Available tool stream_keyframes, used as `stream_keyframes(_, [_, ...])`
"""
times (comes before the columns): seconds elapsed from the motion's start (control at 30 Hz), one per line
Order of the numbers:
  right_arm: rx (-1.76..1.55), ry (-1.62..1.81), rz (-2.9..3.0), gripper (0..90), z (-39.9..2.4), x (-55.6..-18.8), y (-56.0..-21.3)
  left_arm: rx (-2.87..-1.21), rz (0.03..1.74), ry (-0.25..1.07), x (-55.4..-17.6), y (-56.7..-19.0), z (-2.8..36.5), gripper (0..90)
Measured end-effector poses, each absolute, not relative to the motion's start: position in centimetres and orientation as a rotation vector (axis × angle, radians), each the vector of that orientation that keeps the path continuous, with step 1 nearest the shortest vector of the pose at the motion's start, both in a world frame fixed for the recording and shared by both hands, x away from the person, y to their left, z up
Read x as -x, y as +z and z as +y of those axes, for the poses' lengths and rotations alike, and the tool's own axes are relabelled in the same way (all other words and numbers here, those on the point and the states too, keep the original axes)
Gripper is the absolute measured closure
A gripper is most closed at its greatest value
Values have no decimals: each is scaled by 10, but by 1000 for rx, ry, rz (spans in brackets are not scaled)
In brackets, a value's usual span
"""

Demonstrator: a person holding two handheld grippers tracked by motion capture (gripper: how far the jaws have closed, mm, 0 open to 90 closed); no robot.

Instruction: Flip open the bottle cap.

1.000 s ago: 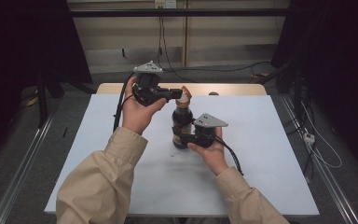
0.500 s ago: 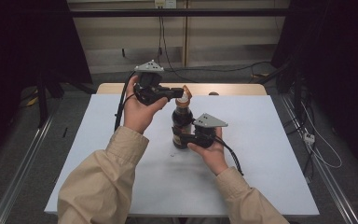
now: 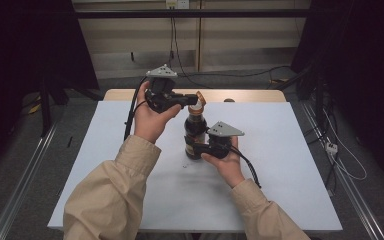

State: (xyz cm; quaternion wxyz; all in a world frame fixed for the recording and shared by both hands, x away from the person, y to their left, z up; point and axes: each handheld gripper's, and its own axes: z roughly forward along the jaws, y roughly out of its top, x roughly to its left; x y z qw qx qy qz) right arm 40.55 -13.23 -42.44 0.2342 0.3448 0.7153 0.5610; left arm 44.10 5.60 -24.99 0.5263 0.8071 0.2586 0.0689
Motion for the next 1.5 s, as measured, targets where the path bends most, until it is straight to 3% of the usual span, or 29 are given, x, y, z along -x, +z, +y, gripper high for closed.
stream_keyframes(1.13, [-953,1531,1965,296,-132,-405,-424,-1911,575,119,-439,-250,69,898])
stream_keyframes(1.33, [-959,1529,1966,293,-132,-405,-423,-1918,584,114,-435,-254,76,795])
stream_keyframes(1.5, [-978,1498,1993,266,-134,-402,-422,-1908,597,121,-430,-257,84,659])
